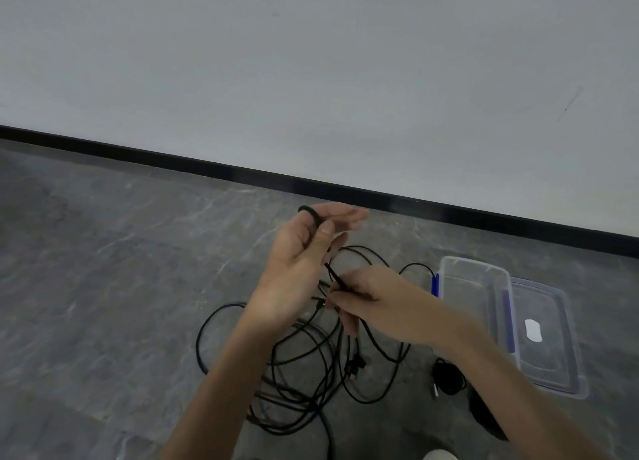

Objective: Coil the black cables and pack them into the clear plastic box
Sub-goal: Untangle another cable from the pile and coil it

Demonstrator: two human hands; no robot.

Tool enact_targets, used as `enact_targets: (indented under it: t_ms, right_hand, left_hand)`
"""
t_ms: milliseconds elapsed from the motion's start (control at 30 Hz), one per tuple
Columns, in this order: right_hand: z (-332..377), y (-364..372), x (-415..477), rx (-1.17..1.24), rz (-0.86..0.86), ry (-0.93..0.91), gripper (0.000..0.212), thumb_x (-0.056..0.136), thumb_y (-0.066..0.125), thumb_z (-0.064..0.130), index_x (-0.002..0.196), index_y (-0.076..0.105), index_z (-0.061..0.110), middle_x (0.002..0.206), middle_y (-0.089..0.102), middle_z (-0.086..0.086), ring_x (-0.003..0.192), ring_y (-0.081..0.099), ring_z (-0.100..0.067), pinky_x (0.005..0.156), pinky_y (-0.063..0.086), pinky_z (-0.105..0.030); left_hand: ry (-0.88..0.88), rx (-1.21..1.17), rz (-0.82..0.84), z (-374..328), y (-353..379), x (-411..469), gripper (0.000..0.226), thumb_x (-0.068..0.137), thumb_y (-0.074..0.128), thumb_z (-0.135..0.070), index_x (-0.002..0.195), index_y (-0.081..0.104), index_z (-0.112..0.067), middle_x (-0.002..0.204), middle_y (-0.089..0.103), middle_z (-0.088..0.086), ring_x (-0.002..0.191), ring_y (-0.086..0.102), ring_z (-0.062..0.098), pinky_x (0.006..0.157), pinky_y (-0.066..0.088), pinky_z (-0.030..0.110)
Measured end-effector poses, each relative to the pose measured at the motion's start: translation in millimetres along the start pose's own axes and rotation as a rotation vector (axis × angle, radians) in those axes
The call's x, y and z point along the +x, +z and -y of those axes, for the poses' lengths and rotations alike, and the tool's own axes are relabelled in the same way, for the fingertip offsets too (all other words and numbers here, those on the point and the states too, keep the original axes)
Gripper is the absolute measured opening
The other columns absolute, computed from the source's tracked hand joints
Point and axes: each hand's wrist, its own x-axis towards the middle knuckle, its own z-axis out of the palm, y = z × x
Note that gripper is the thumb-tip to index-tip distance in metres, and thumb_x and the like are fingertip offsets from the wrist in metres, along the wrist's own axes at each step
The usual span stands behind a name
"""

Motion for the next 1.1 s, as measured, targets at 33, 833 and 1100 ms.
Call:
enact_targets:
  t_ms: [33,833,1100]
  right_hand:
    - [0,-1,-1,0.014,-0.005,-0.007,0.023,0.100,0.046,0.023,0.091,0.064,0.011,0.062,0.064,0.008,0.065,0.064,-0.010,0.078,0.053,-0.033]
    - [-15,-42,-15,0.672,-0.476,-0.176,0.032,0.087,0.050,0.031,0.073,0.070,0.012,0.051,0.032,0.002,0.049,0.030,-0.010,0.052,0.035,-0.018]
    - [-22,-36,-4,0.398,-0.596,-0.146,0.025,0.088,0.054,0.038,0.074,0.068,0.023,0.049,0.050,0.012,0.051,0.044,-0.001,0.059,0.037,-0.021]
  left_hand:
    - [0.005,0.022,-0.013,0,-4,1,0.026,0.102,0.035,-0.002,0.110,0.059,-0.010,0.115,0.070,0.002,0.113,0.063,0.018,0.094,0.048,0.025]
    - [-0.361,0.231,0.477,2,4,-5,0.046,0.101,0.032,-0.040,0.105,0.061,-0.005,0.067,0.054,-0.009,0.065,0.049,0.006,0.066,0.041,0.015]
    - [-0.337,-0.143,0.581,-7,13,-8,0.032,0.102,0.030,-0.022,0.091,0.058,-0.012,0.072,0.062,-0.006,0.070,0.056,0.012,0.071,0.042,0.025]
